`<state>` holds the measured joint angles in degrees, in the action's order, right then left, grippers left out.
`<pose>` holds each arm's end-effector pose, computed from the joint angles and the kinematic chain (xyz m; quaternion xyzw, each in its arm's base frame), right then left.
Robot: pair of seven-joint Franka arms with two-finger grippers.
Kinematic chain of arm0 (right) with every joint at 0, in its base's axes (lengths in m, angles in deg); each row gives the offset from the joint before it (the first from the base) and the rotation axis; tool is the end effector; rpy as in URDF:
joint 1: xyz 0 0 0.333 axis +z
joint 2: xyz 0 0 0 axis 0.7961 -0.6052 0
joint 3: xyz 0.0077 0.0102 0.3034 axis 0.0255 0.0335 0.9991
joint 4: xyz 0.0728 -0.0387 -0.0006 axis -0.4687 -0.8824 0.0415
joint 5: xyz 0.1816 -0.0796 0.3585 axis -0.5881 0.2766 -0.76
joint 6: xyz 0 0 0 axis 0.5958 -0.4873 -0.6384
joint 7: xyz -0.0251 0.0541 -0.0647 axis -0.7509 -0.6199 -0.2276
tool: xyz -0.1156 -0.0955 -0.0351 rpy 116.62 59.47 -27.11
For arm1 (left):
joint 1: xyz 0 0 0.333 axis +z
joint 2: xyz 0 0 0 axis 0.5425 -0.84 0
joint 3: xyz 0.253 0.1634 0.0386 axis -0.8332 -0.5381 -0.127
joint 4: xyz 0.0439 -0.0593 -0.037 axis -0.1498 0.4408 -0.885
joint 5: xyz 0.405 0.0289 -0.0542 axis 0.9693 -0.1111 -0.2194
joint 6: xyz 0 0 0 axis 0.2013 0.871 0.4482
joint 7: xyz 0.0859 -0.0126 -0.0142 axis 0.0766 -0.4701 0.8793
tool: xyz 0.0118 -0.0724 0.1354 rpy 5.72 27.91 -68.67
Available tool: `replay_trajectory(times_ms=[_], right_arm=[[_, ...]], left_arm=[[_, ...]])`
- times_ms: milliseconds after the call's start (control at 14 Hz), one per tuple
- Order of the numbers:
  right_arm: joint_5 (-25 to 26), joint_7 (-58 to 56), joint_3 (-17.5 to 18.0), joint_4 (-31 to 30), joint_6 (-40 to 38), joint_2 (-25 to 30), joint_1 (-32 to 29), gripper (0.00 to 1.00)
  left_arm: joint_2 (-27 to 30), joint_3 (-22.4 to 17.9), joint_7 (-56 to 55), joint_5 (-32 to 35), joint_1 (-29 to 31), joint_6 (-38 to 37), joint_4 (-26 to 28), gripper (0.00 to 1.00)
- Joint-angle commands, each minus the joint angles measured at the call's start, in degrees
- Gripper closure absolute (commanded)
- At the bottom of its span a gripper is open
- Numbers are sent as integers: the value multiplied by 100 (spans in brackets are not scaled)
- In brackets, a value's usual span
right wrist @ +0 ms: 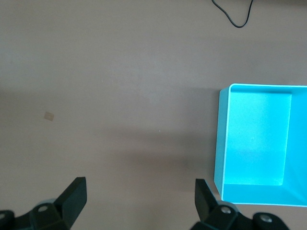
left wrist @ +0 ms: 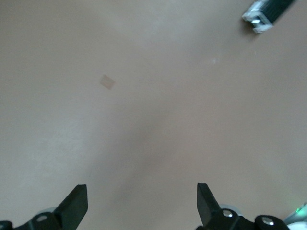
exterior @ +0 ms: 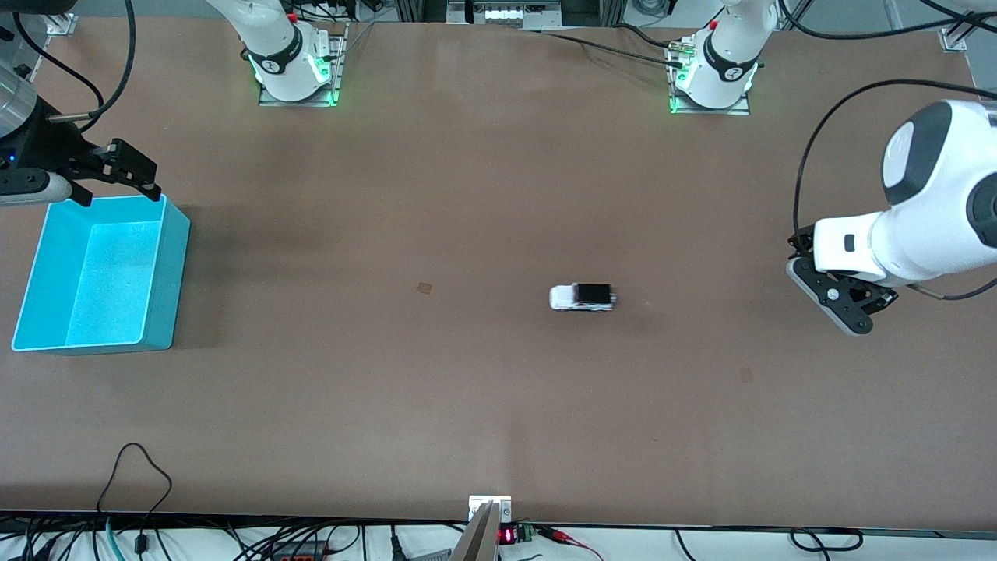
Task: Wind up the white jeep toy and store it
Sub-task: 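Raise the left gripper away while the jeep rolls toward the bin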
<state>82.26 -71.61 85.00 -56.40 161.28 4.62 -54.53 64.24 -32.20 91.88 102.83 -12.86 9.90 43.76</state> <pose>0.5732 0.0270 0.5432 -0.9985 -0.0460 -0.0288 0.0038 0.6402 -0.0550 0.4206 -0.9202 0.3831 0.0721 0.0363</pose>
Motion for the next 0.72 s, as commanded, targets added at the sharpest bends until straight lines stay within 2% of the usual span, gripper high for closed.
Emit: replay_trajectory(times_ms=[0, 215, 430, 645], right_arm=[[-54, 65, 5, 104, -108, -10, 19, 0], [-54, 65, 5, 104, -108, -10, 36, 0], [-54, 65, 5, 104, -117, -10, 36, 0], [-19, 65, 5, 104, -108, -10, 36, 0]], left_arm=[[492, -660, -813, -190, -846, -73, 9, 0], [844, -1344, -2077, -990, -1208, -82, 79, 0], [1230, -2232, -2810, -1282, -1744, -126, 185, 0], [1548, -2463, -2934, -1458, -1771, -126, 273, 0]])
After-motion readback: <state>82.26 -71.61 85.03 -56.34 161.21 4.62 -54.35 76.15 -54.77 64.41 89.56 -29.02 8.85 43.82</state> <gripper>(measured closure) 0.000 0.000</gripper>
